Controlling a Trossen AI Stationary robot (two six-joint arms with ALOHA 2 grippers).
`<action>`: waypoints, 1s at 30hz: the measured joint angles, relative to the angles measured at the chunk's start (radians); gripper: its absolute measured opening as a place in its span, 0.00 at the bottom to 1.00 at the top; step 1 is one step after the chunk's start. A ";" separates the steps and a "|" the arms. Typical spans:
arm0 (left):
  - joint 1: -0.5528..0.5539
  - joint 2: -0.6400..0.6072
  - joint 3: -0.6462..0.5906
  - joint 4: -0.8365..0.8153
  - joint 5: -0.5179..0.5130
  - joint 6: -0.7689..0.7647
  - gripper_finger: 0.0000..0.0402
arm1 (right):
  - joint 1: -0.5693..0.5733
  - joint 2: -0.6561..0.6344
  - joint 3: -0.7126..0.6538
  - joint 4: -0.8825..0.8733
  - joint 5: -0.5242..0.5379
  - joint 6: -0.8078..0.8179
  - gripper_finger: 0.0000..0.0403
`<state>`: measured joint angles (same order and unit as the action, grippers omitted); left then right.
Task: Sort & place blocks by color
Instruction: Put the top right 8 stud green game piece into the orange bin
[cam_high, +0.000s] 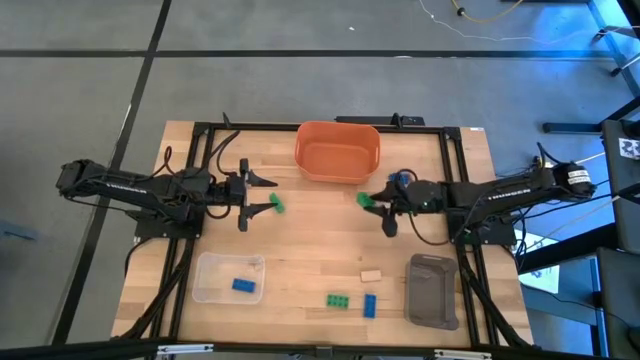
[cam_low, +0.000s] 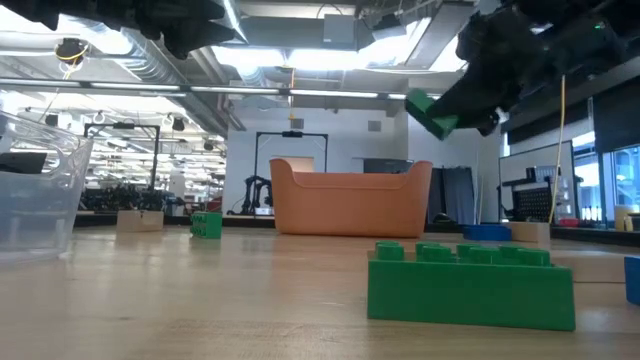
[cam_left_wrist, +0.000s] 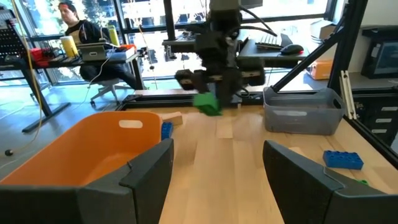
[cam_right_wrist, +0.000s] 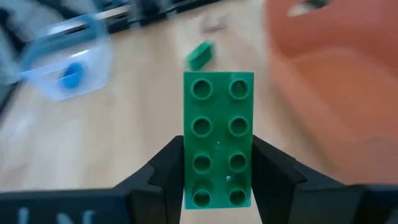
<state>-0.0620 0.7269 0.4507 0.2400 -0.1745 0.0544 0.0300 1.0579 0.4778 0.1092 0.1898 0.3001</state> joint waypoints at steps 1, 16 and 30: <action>0.000 0.000 0.000 0.000 0.000 0.000 0.60 | -0.019 0.012 0.017 -0.002 0.001 -0.017 0.35; 0.000 0.000 0.000 0.000 0.000 0.002 0.60 | -0.355 0.474 0.527 -0.364 0.115 -0.226 0.35; 0.000 0.000 0.000 0.001 0.000 0.002 0.60 | -0.429 0.621 0.568 -0.358 0.054 -0.197 0.42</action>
<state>-0.0616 0.7271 0.4511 0.2405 -0.1745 0.0563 -0.3992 1.6791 1.0462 -0.2485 0.2436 0.1032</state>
